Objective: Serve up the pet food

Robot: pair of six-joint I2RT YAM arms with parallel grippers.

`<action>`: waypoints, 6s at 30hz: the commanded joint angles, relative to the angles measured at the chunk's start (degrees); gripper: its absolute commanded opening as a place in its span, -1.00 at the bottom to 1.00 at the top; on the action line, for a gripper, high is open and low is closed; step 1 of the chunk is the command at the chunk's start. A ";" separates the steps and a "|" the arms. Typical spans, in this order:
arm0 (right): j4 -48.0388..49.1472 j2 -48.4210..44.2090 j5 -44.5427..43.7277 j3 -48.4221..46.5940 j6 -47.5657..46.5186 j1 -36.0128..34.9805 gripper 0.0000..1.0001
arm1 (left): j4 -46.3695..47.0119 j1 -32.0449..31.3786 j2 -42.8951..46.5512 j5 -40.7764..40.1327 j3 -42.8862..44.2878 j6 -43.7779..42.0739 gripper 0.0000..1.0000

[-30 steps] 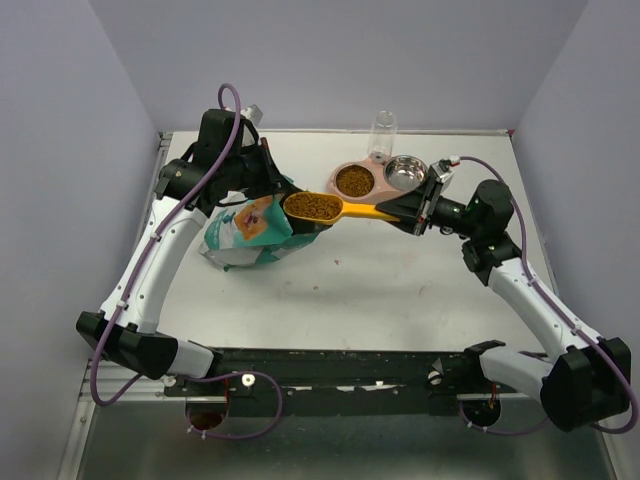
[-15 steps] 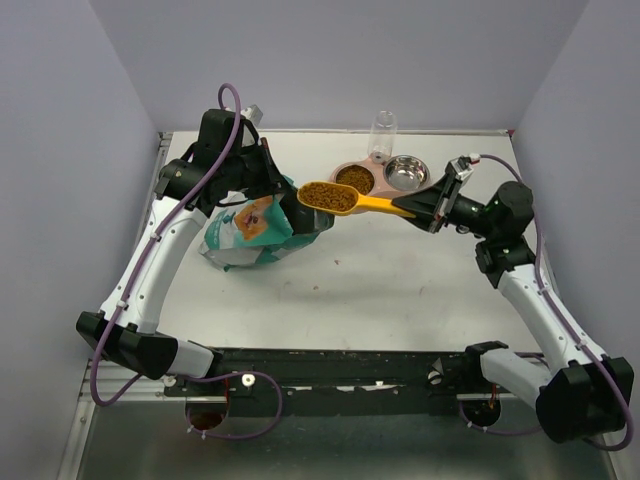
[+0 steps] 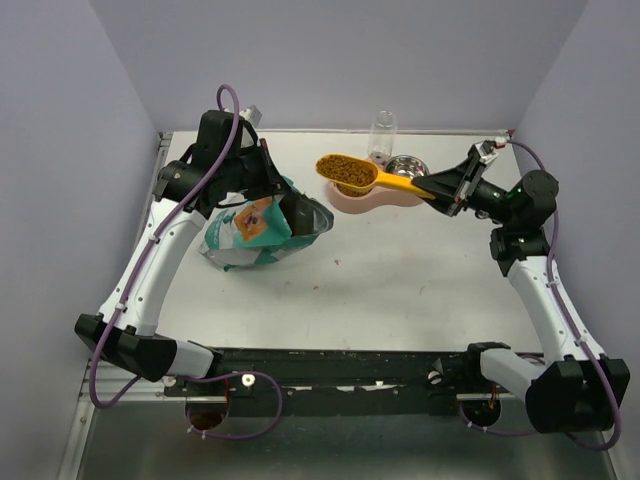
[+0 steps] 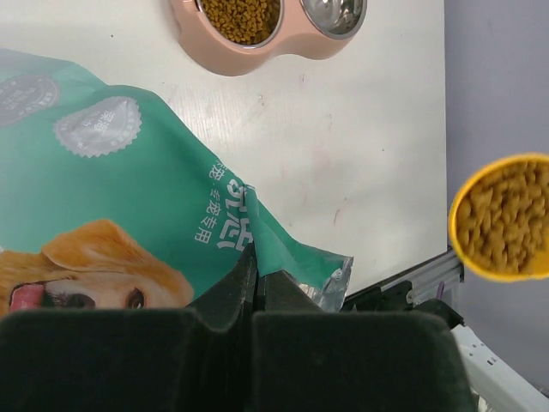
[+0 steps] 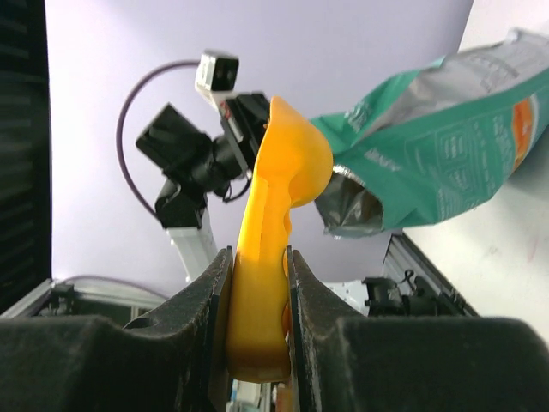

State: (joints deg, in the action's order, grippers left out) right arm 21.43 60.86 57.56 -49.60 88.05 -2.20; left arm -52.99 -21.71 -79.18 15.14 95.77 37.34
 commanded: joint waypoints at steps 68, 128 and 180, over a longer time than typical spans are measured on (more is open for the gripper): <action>-27.93 45.04 -11.24 -22.55 -43.75 24.61 -0.99 | 3.77 4.84 4.65 8.24 1.62 -0.52 -1.00; -69.94 49.00 -54.04 -62.01 -71.53 -0.79 -0.99 | 3.60 5.37 5.08 7.45 1.18 -0.16 -1.00; -61.96 34.69 -35.44 -45.07 -59.50 1.32 -0.99 | 5.53 5.63 7.28 9.12 -1.20 1.68 -1.00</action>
State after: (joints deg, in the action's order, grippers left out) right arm -42.19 100.09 14.63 -97.17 27.86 -0.80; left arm -52.86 -16.19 -74.83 20.62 93.12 37.60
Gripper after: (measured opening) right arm 0.325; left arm 0.008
